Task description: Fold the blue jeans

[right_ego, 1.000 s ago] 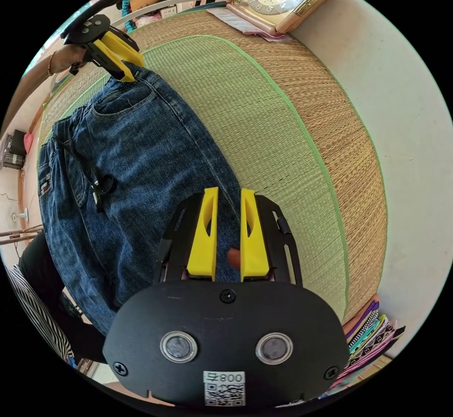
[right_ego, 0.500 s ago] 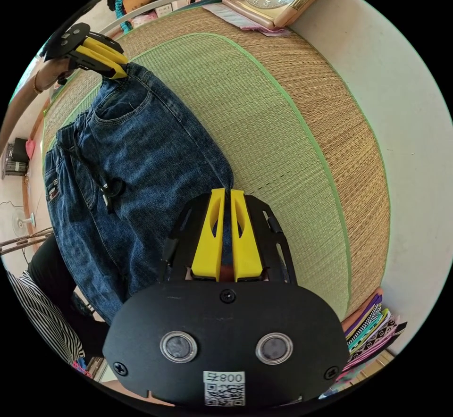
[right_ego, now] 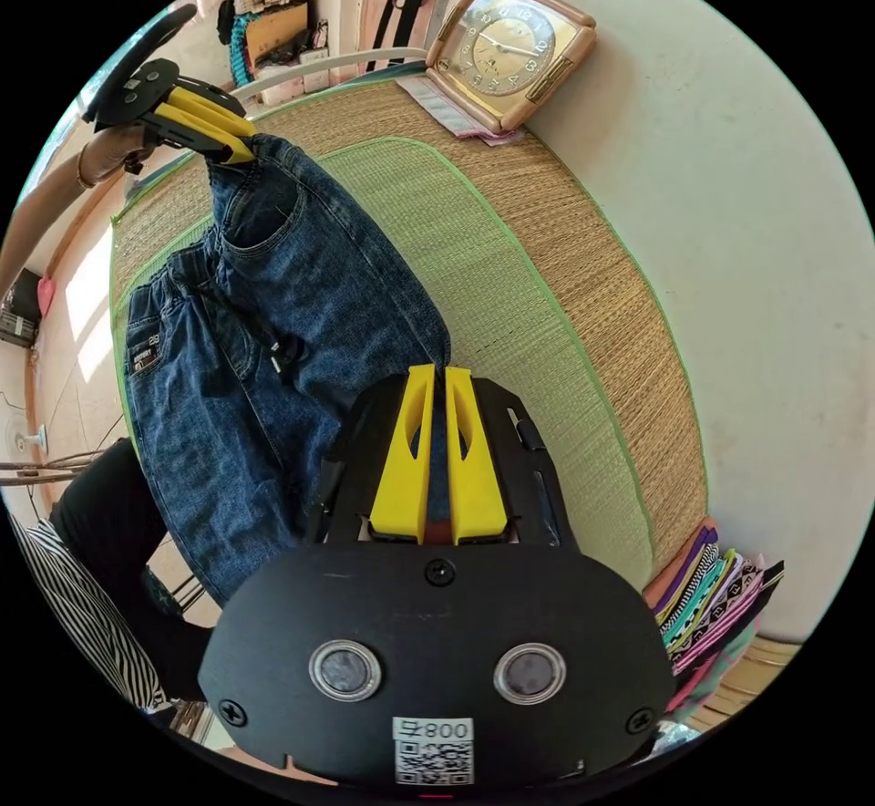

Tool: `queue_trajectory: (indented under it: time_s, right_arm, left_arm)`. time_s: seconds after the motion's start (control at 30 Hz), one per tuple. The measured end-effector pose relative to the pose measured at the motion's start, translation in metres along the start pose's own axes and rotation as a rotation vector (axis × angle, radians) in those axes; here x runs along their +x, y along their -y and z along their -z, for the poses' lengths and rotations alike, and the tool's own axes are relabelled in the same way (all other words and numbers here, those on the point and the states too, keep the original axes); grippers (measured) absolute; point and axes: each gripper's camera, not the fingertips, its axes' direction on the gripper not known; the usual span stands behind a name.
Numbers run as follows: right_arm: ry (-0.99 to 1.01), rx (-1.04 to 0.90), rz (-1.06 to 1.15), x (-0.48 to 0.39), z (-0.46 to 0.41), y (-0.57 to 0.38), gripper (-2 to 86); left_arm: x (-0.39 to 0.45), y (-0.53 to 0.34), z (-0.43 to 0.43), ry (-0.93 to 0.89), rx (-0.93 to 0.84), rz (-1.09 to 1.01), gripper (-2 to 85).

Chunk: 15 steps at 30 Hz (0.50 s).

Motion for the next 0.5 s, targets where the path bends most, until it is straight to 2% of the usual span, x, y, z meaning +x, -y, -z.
queue_trajectory:
  time_s: [0.27, 0.5]
  right_arm:
    - [-0.031, 0.061, -0.024, -0.068, 0.066, -0.070, 0.9]
    - [-0.047, 0.086, -0.001, -0.136, 0.099, -0.122, 0.8]
  left_arm:
    - [0.080, -0.081, 0.073, 0.044, 0.075, -0.052, 1.0]
    - [0.140, -0.151, 0.103, 0.057, 0.077, -0.091, 1.0]
